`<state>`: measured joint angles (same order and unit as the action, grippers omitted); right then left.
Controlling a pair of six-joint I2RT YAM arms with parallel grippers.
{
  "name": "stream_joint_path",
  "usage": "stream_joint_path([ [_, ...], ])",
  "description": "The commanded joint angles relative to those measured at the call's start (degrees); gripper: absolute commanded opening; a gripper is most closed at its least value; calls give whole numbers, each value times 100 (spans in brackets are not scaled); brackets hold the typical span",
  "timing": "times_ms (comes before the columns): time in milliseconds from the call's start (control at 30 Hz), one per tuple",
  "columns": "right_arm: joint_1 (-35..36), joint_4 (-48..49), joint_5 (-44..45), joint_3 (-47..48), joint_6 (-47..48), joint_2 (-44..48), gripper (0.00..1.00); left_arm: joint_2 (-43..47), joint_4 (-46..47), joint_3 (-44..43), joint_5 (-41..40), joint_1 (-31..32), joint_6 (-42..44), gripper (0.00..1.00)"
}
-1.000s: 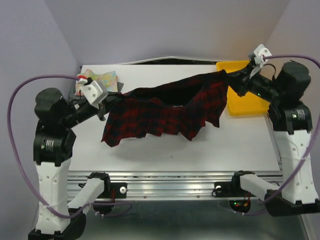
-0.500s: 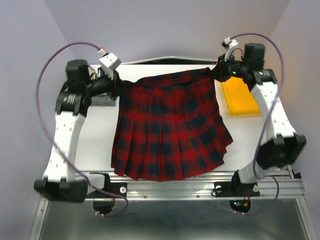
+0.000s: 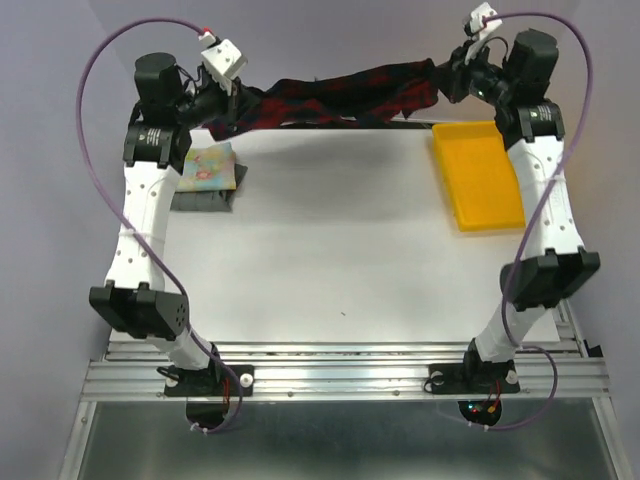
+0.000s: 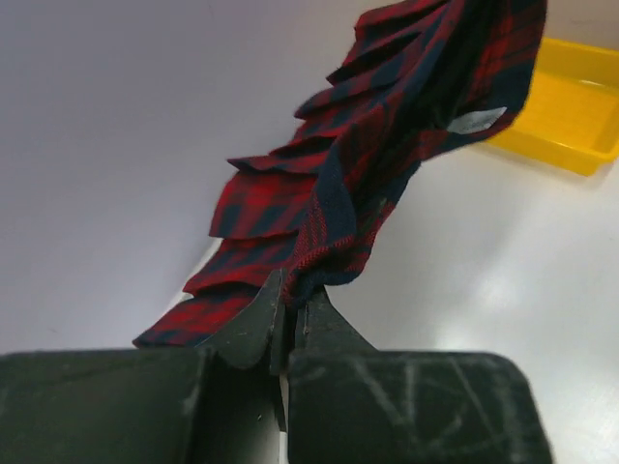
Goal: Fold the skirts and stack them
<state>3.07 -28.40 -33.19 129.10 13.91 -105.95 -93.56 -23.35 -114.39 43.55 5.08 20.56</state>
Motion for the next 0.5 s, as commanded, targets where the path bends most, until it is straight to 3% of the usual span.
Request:
stream_joint_path([
  [0, -184, 985, -485, -2191, 1180, 1338, 1, 1301, 646, 1652, 382, -122, 1176, 0],
  [100, -184, 1222, -969, -4064, 2128, 2042, 2, 2023, 850, 3349, 312, 71, 2231, 0],
  [133, -132, 1162, -1066, -4425, 2516, 2165, 15, 2165, 728, 3718, 286, 115, 2486, 1],
  [167, -131, 761, -1110, -4742, 2894, 2271, 27, 2314, 623, 4087, 199, 177, 2923, 9],
  [200, -79, 462, -1119, -5180, 3698, 2429, 45, 2551, 221, 4657, 189, 247, 3128, 14],
  [233, -79, 15, -1163, -5323, 4211, 2500, 55, 2675, -105, 4871, 189, 256, 3374, 18],
  [267, -79, -1025, -1190, -5534, 4938, 2579, 63, 2911, -439, 5195, 189, 283, 3933, 26],
  [300, -79, -1384, -1199, -5658, 5015, 2693, 73, 3061, -781, 5312, 189, 300, 4139, 40],
  [333, -79, -1587, -1094, -5781, 4981, 2990, 95, 3202, -1298, 5391, 189, 309, 4271, 53],
  [367, -79, -1633, -1024, -5904, 4850, 3175, 100, 3552, -1486, 5488, 137, 309, 4351, 70],
  [433, -79, -1537, -865, -6150, 4605, 3624, 100, 3861, -1848, 5497, 101, 309, 4308, 96],
  [467, -79, -1284, -812, -6168, 4377, 3695, 100, 4011, -1892, 5471, 49, 309, 4229, 99],
])
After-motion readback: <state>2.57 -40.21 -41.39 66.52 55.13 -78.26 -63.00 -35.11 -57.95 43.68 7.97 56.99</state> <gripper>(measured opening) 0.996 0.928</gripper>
